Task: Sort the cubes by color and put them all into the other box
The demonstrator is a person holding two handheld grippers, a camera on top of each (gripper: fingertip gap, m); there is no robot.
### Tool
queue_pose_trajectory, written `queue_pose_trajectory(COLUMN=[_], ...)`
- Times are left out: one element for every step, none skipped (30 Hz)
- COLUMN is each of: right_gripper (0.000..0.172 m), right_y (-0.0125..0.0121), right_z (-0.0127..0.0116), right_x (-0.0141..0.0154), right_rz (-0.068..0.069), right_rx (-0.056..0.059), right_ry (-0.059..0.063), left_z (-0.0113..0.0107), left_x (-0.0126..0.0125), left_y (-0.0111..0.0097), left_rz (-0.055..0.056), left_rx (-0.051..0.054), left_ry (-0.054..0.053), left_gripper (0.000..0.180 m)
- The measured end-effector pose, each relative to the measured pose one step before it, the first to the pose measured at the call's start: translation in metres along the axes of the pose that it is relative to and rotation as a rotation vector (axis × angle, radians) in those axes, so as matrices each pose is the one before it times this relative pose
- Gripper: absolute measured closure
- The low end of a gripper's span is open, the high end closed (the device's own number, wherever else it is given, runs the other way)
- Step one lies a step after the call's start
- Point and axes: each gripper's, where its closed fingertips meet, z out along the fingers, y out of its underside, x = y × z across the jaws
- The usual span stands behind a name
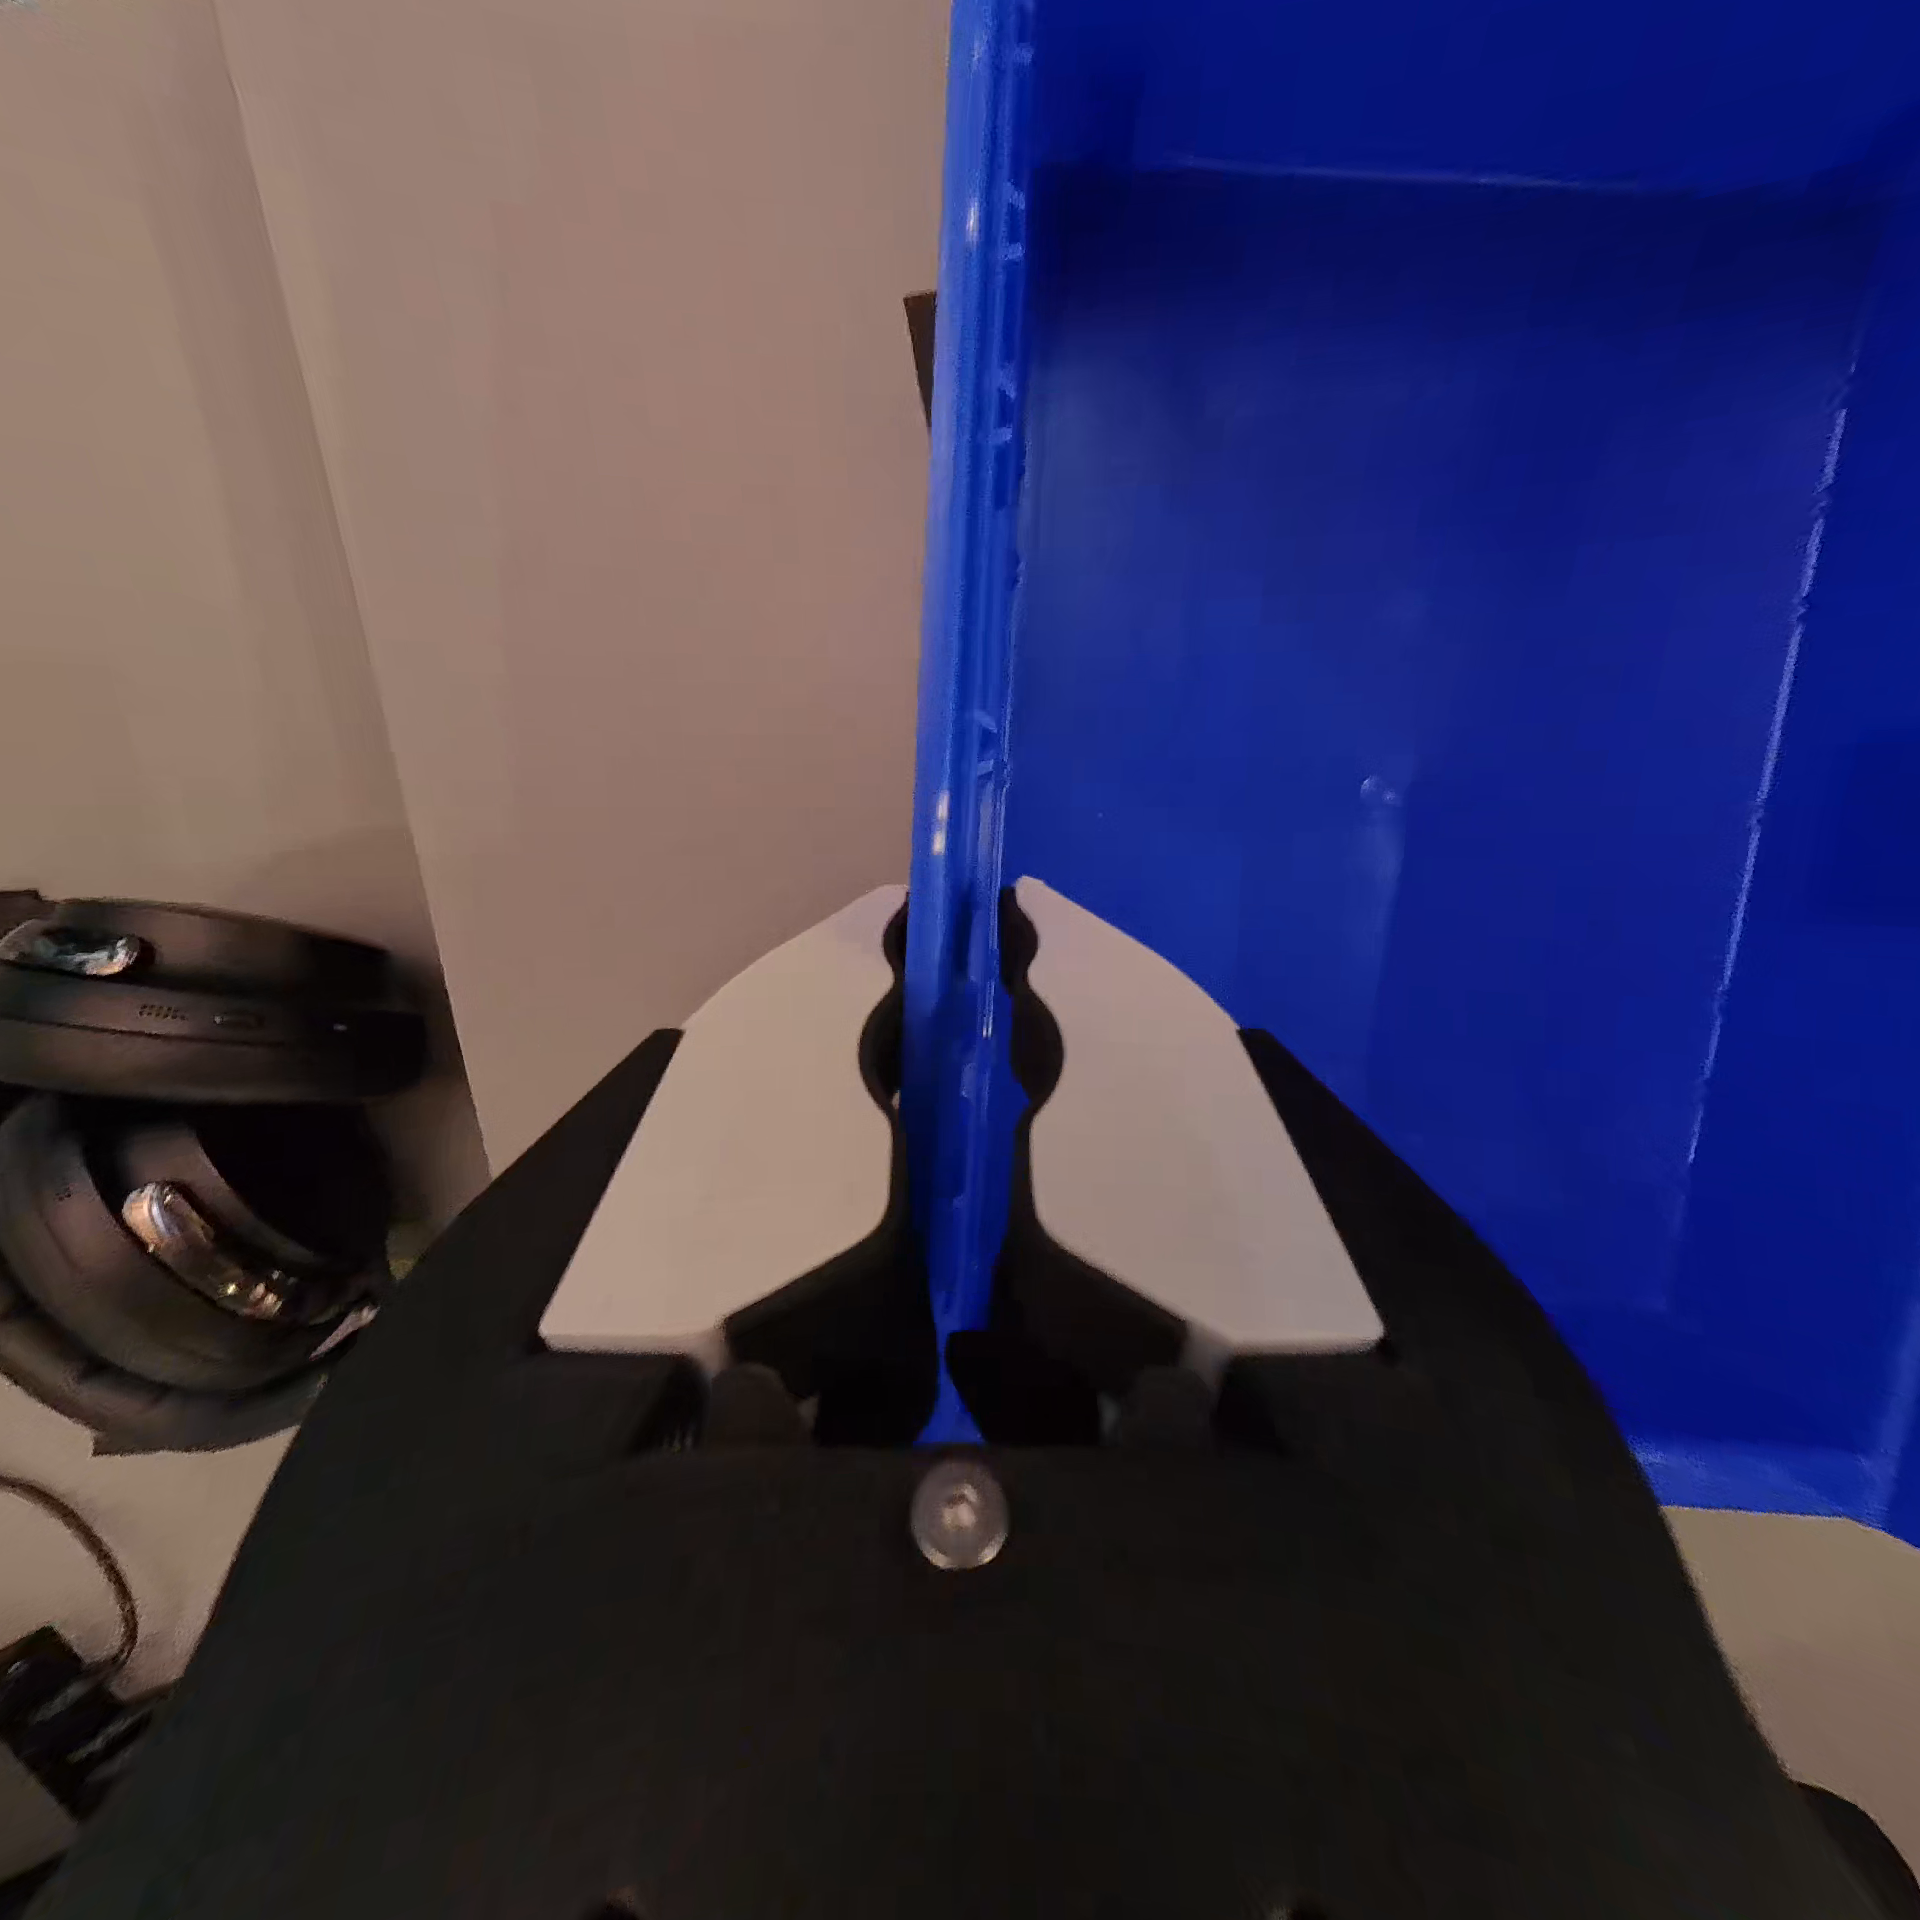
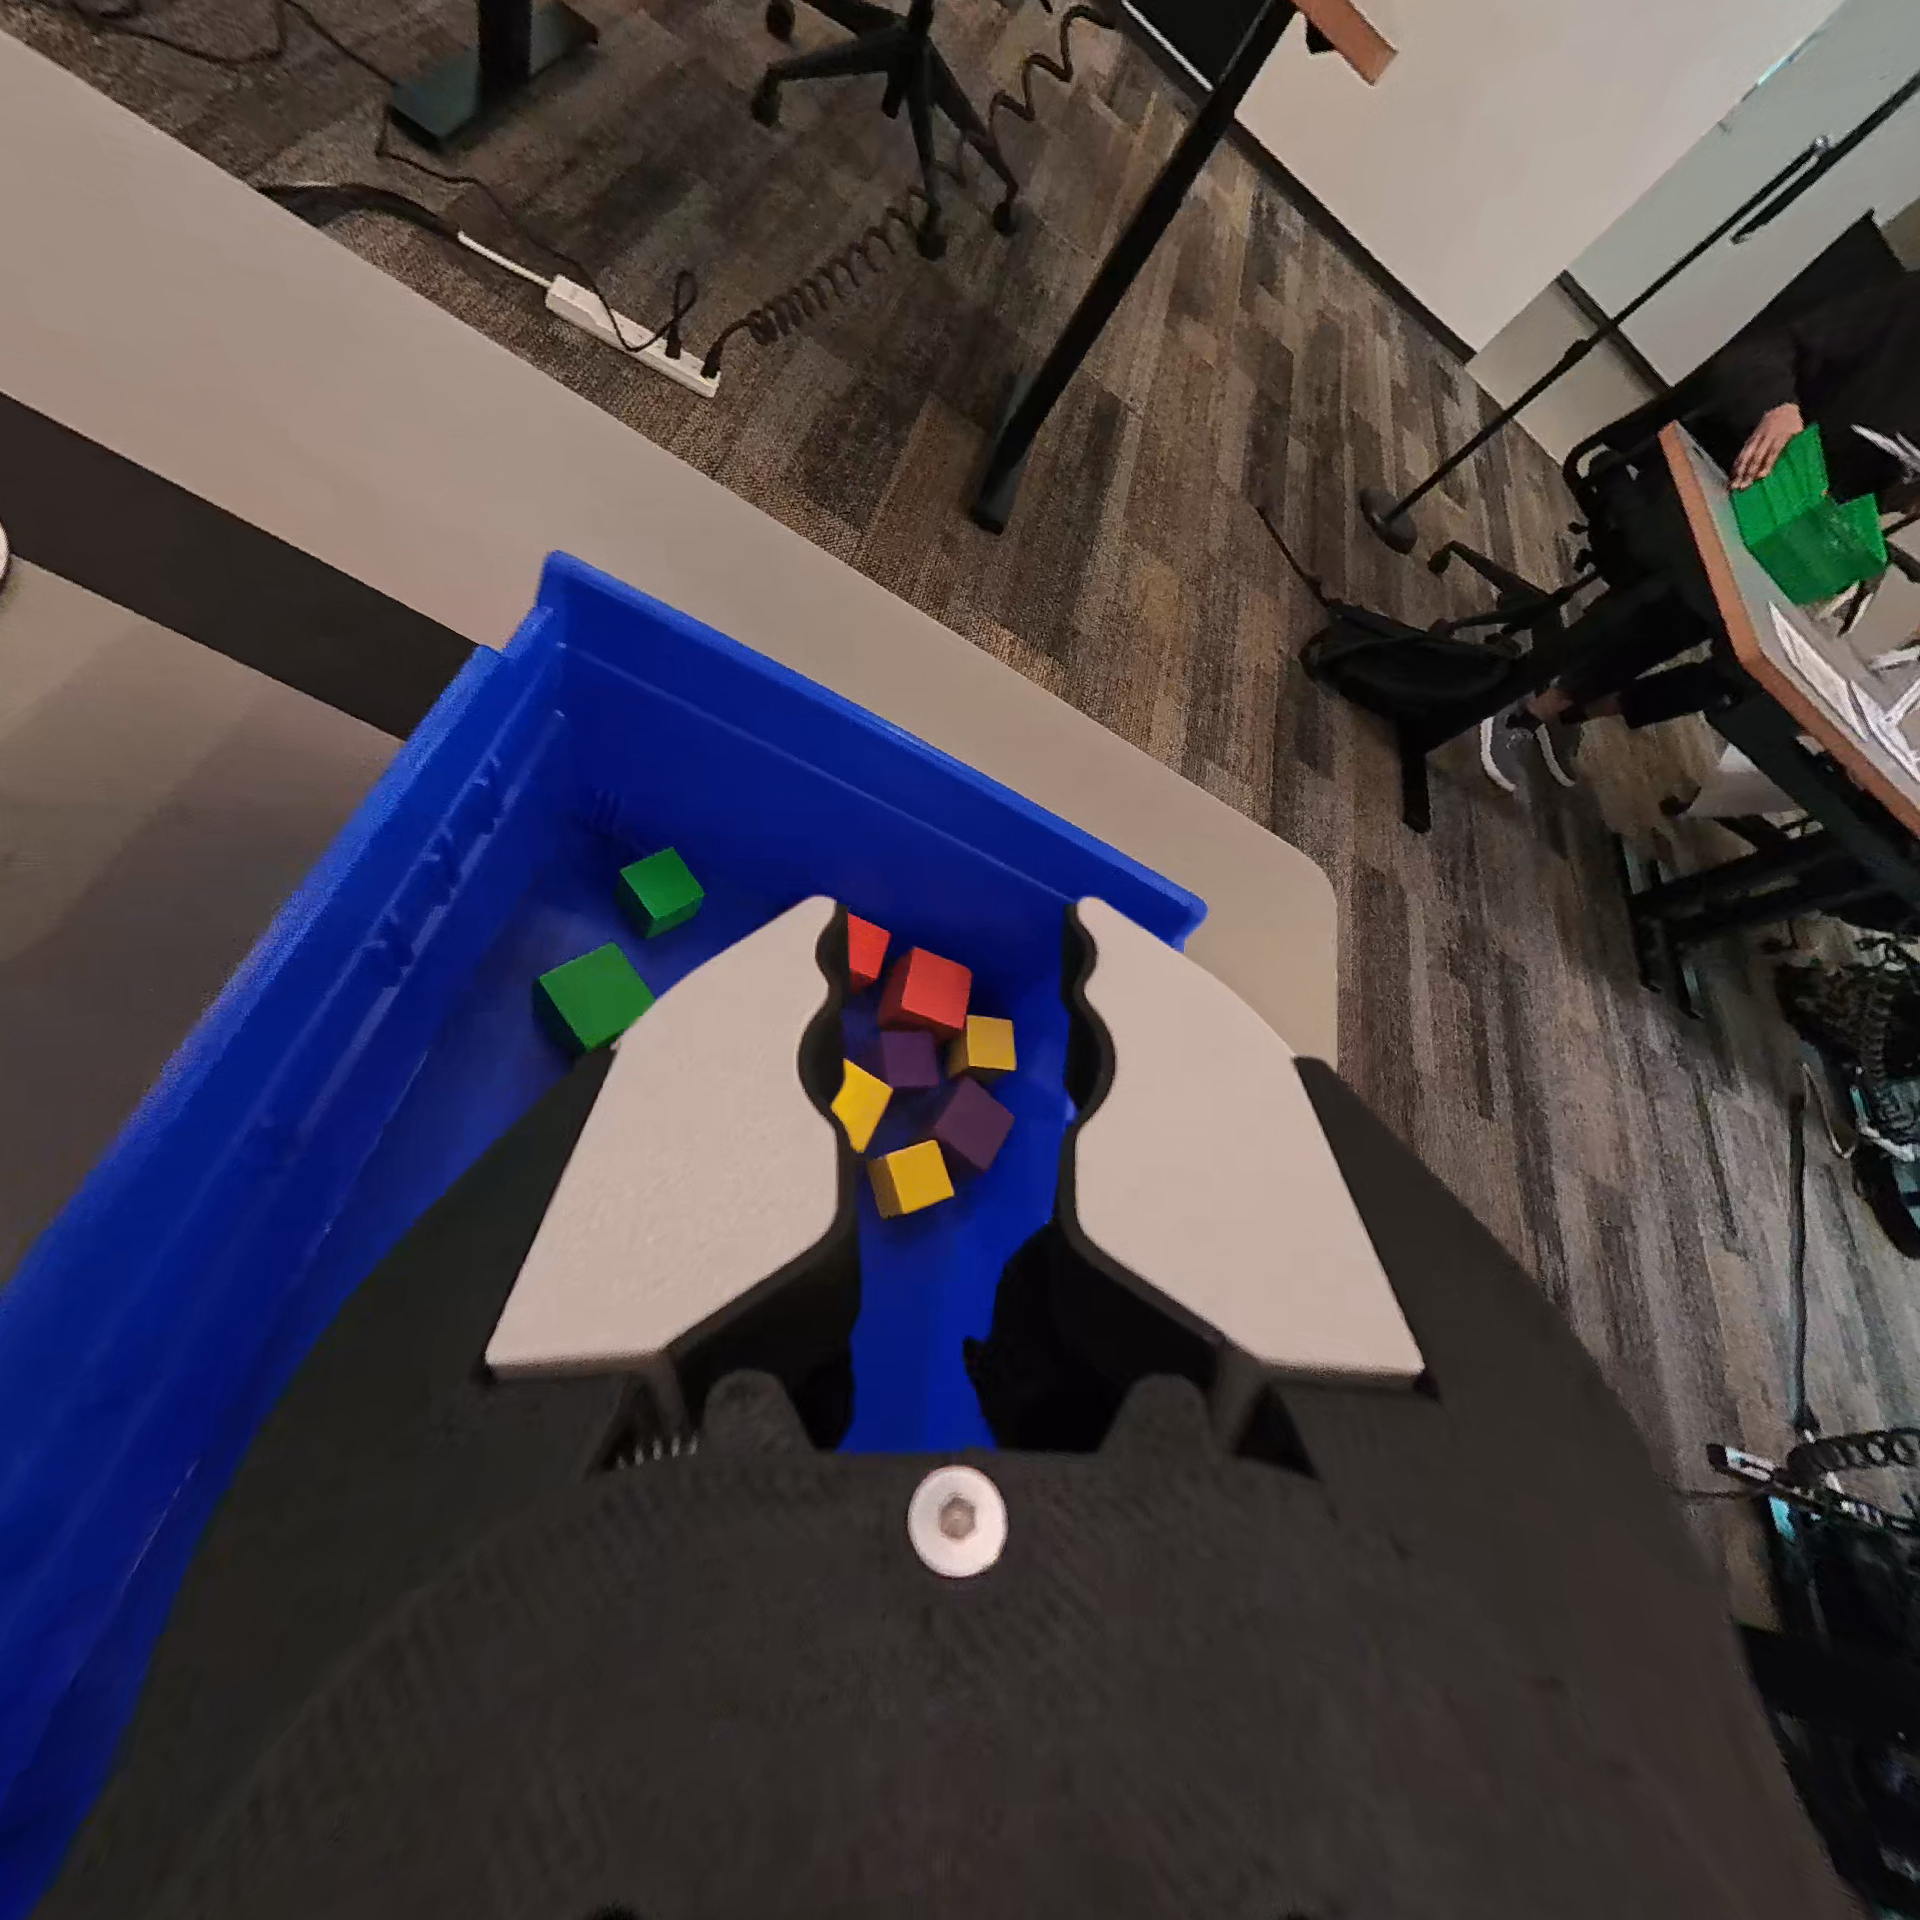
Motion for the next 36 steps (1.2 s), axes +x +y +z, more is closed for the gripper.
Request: queue_pose_trajectory(right_gripper=[0.133,0.133,0.133,0.133,0.134,0.134,0.135,0.135,0.136,0.137,0.137,0.137,0.137,0.137,0.137,0.137,0.135,0.134,0.133,0.132,0.13,0.128,0.126,0.125,0.124,0.124,0.123,0.122,0.12,0.118,0.118,0.118,0.118,0.117,0.117,0.119], right_y=[-0.00169,-0.00153,-0.00161,-0.00133,-0.00093,-0.00119,-0.00141,-0.00106,-0.00073,-0.00077,-0.0005,0.00025,0.00059,0.00052,0.0001,0.00003,0.00015,0.00012,0.00035,0.00053,0.00057,0.00178,0.00325,0.00308,0.00293,0.00369,0.00602,0.00754,0.0073,0.00683,0.00676,0.00708,0.00819,0.00903,0.00814,0.00608], right_z=[0.00036,0.00022,0.00004,0.00027,0.00018,-0.00003,-0.00029,-0.00045,-0.00067,-0.00074,-0.00048,-0.00033,-0.00039,-0.00036,-0.00024,-0.00038,-0.00065,-0.00119,-0.0016,-0.00173,-0.00153,-0.0014,-0.00132,-0.00114,-0.0008,-0.00001,0.00061,0.00098,0.00112,0.00136,0.00157,0.00166,0.00191,0.00248,0.00271,0.00218], right_x=[-0.00258,-0.00214,-0.00237,-0.00244,-0.00142,-0.00074,-0.00108,-0.00044,0.00058,0.00068,0.0006,0.00063,0.00075,0.00084,0.0013,0.00101,0.0015,0.00183,0.00247,0.00281,0.00323,0.00408,0.00496,0.00566,0.00516,0.00516,0.00498,0.00448,0.00524,0.00429,0.00196,0.00185,0.00303,0.00113,-0.00039,0.00374], right_rz=[-0.0056,-0.0063,-0.0065,-0.0056,-0.0045,-0.0045,-0.004,-0.0022,0.0,0.0007,0.0002,-0.0007,-0.0023,-0.0027,-0.0005,-0.0007,-0.0034,-0.0037,-0.0001,0.0043,0.0069,0.0049,-0.0019,-0.0038,0.0036,0.009,-0.0006,-0.0124,-0.0119,-0.0046,0.0033,0.0058,0.0024,0.0027,0.0057,0.0101], right_rx=[0.0003,0.0005,0.003,0.0027,-0.0002,0.0012,0.0042,0.0029,0.0021,0.0034,0.0021,-0.0022,-0.0047,-0.0038,-0.0019,-0.0021,-0.0026,-0.0025,-0.0037,-0.0032,-0.0023,-0.0075,-0.0143,-0.0096,-0.0047,-0.0092,-0.0236,-0.0314,-0.0287,-0.0255,-0.0224,-0.0254,-0.0319,-0.0359,-0.03,-0.0169], right_ry=[-0.0028,-0.0025,-0.0046,-0.0064,-0.0007,0.0014,-0.0024,-0.0012,0.0035,0.0027,0.001,0.0015,0.0035,0.0053,0.009,0.0071,0.0089,0.0094,0.0091,0.0086,0.0092,0.0129,0.0174,0.0203,0.0155,0.0141,0.0144,0.0151,0.0201,0.0123,-0.0057,-0.0059,0.0027,-0.0105,-0.0204,0.0062], left_z=[0.00025,0.00069,-0.0001,-0.0004,-0.00075,-0.00125,-0.00116,-0.00085,-0.00049,-0.00031,-0.00025,-0.00055,-0.00023,-0.00001,-0.00053,-0.00123,-0.00186,-0.0021,-0.00189,-0.00184,-0.00177,-0.00142,-0.00072,-0.00014,0.00022,0.00071,0.00149,0.00213,0.00257,0.00278,0.00287,0.00328,0.00411,0.00427,0.00322,0.00152], left_x=[-0.00142,-0.00007,0.0013,0.00166,0.00209,0.00236,0.00238,0.00193,0.00195,0.00311,0.00498,0.00709,0.00761,0.0055,0.00251,0.00078,0.00063,0.00077,0.0006,-0.00007,-0.00107,-0.00105,-0.00065,-0.00058,-0.00138,-0.00111,-0.00087,-0.00065,0.00002,0.00033,-0.00092,-0.00001,0.00066,-0.00017,-0.00081,-0.00058], left_y=[0.0034,0.00263,0.00112,0.00186,0.00266,0.00389,0.00455,0.00338,0.00238,0.00245,0.00365,0.00432,0.00389,0.0028,0.001,-0.00094,-0.00218,-0.00197,-0.00182,-0.00259,-0.00288,-0.00307,-0.00244,-0.00192,-0.00167,-0.00146,-0.00063,-0.00016,-0.00063,-0.00059,0.00011,0.00102,0.00283,0.00375,0.00239,0.00052], left_rz=[0.0036,0.0022,-0.012,-0.0183,-0.0105,-0.0095,-0.0149,-0.0161,-0.0043,0.0063,0.0127,0.0174,0.0141,0.0111,0.0058,-0.0008,0.0024,0.009,0.0099,0.0052,-0.0019,-0.0015,0.0045,0.0059,0.0042,0.0055,0.0045,0.0022,0.0032,0.0053,0.0044,0.0052,0.0112,0.0104,0.0007,-0.0026], left_rx=[-0.0203,-0.0146,-0.0041,-0.0076,-0.0106,-0.0169,-0.0218,-0.0175,-0.0143,-0.0166,-0.021,-0.0202,-0.0148,-0.0092,-0.0028,0.0055,0.0143,0.0148,0.013,0.0161,0.0176,0.0171,0.0132,0.0094,0.0065,0.0033,-0.0025,-0.0067,-0.0049,-0.0063,-0.0114,-0.0161,-0.0258,-0.0305,-0.0214,-0.0104], left_ry=[-0.0121,0.0005,0.015,0.0151,0.0122,0.0136,0.0101,0.0005,-0.0046,0.0017,0.0157,0.0326,0.0425,0.0318,0.0167,0.0093,0.0062,0.0032,0.0021,-0.0004,-0.0025,-0.0015,-0.0006,-0.0026,-0.0087,-0.0096,-0.0096,-0.0071,-0.0027,-0.0019,-0.0105,-0.0049,-0.0009,-0.0042,-0.0058,-0.0062], left_gripper=[0.17,0.172,0.174,0.175,0.176,0.176,0.176,0.176,0.177,0.177,0.176,0.175,0.17,0.167,0.165,0.165,0.164,0.163,0.161,0.161,0.162,0.163,0.163,0.164,0.164,0.167,0.167,0.166,0.164,0.162,0.163,0.163,0.163,0.163,0.164,0.165])
